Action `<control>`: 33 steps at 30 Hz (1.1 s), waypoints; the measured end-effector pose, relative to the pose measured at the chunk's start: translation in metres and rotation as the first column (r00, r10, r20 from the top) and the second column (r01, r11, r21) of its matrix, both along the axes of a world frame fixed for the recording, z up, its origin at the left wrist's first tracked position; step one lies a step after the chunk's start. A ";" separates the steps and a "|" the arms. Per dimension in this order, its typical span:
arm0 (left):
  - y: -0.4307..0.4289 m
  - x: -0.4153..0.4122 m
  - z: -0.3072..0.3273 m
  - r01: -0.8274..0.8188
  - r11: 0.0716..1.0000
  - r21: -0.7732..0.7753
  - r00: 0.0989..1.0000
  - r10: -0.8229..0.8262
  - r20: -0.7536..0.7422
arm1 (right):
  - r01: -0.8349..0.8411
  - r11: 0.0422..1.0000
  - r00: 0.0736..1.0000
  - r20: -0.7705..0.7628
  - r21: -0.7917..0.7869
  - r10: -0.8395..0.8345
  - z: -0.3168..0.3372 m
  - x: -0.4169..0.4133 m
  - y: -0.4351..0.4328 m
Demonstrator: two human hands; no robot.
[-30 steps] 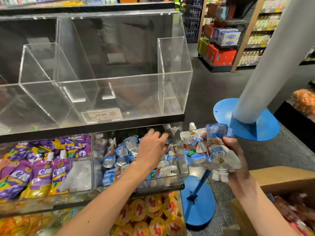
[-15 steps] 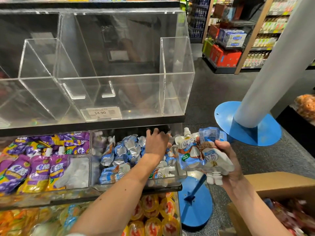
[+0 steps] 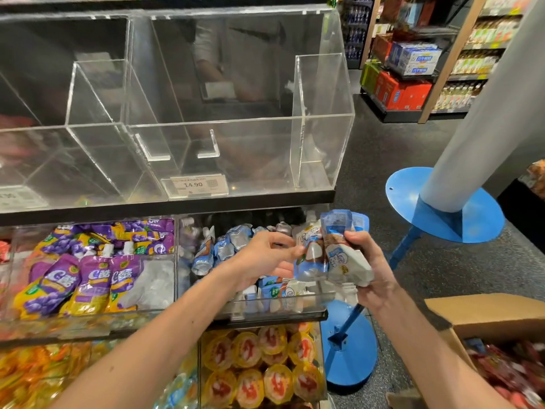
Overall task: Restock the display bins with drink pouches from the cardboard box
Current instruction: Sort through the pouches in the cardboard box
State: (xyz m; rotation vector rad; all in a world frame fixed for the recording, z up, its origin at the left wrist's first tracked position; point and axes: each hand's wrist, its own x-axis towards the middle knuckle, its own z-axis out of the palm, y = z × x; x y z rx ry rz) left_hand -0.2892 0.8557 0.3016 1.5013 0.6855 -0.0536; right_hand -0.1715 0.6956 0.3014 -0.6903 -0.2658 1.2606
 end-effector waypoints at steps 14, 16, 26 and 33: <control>0.034 -0.007 -0.031 0.240 0.735 0.634 0.970 -0.162 -0.179 | 0.075 0.971 0.995 0.076 -0.226 -0.059 -0.013 0.009 -0.001; 0.036 -0.001 -0.031 0.304 0.682 0.665 0.952 -0.200 -0.231 | 0.078 0.955 0.990 0.137 -0.287 -0.040 -0.013 0.006 -0.001; 0.019 0.022 -0.057 0.568 0.474 0.673 0.822 -0.367 -0.436 | 0.092 0.946 0.988 0.144 -0.311 -0.049 -0.002 0.005 0.004; 0.012 0.031 -0.069 0.561 0.455 0.692 0.819 -0.424 -0.386 | 0.067 0.932 0.985 0.171 -0.355 -0.006 -0.001 0.001 0.007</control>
